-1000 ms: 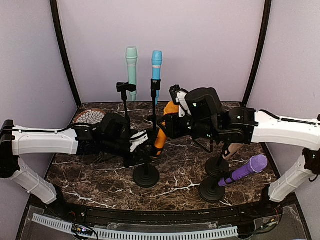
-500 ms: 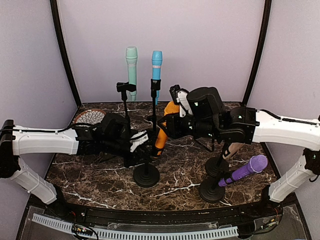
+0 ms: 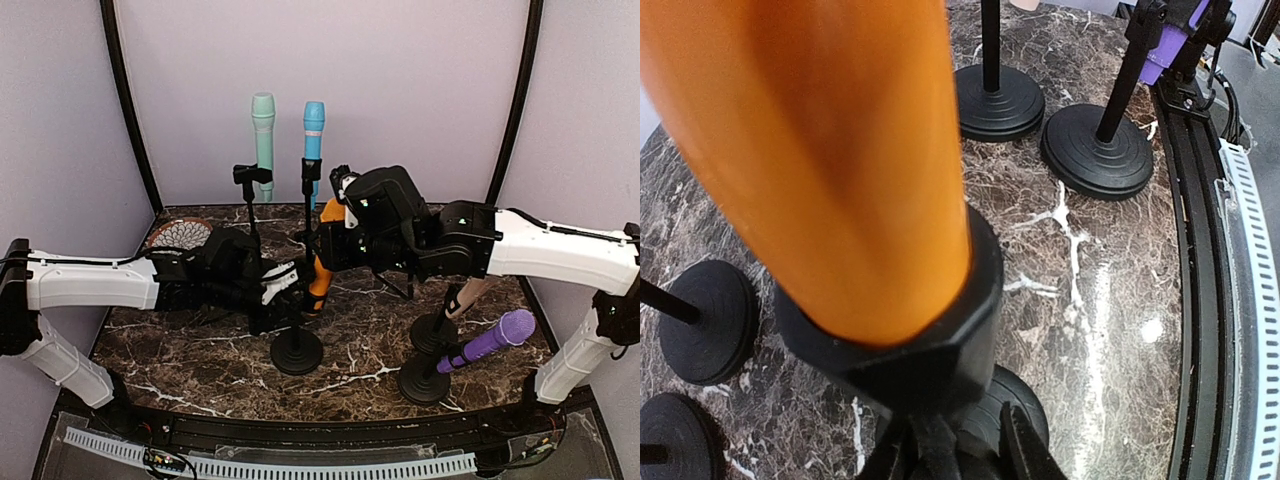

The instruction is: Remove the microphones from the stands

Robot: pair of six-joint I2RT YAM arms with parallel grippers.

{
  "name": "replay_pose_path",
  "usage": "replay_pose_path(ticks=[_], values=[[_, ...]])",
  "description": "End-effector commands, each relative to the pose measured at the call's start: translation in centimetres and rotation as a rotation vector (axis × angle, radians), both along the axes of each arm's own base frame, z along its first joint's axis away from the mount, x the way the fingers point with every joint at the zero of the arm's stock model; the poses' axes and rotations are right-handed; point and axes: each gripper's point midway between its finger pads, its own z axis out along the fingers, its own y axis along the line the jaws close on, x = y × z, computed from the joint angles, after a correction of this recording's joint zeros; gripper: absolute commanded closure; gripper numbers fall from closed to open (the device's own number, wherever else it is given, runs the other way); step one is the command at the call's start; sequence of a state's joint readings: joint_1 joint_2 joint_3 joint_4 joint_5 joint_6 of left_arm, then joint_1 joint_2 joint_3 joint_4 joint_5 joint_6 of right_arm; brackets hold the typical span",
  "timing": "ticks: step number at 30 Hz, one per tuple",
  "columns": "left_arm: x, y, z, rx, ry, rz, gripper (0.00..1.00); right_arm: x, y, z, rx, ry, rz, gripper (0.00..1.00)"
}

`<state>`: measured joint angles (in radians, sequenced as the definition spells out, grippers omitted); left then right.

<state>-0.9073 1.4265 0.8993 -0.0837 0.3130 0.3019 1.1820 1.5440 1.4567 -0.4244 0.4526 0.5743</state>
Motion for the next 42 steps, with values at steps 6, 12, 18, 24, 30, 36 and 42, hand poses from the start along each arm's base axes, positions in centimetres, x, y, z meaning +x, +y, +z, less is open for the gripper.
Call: replay_pose_path(ticks=[6,12,18,24,30,36,42], values=[[-1.1,-0.2,-1.4,0.048,0.009,-0.04,1.0,1.2,-1.0,3.9,0.077,-0.092,-0.057,0.87],[-1.3,-0.2,-1.5,0.055,0.007,-0.044,1.0,0.8,-1.7,5.5,0.143,-0.123,0.034,0.86],[-1.5,-0.3,-1.7,0.063,0.008,-0.052,1.0,0.1,-2.0,6.1,0.163,-0.152,0.126,0.86],[-1.7,-0.5,-2.0,0.074,0.006,-0.058,1.0,-1.3,-1.4,7.1,0.211,-0.182,0.233,0.86],[-1.9,-0.5,-2.0,0.078,0.002,-0.063,1.0,-2.4,-0.9,7.7,0.241,-0.21,0.303,0.87],[-2.0,-0.6,-2.1,0.083,-0.001,-0.065,1.0,-1.9,-1.2,7.7,0.247,-0.208,0.27,0.87],[-2.0,-0.6,-2.2,0.087,-0.006,-0.064,1.0,0.1,-2.0,6.7,0.225,-0.158,0.119,0.87]])
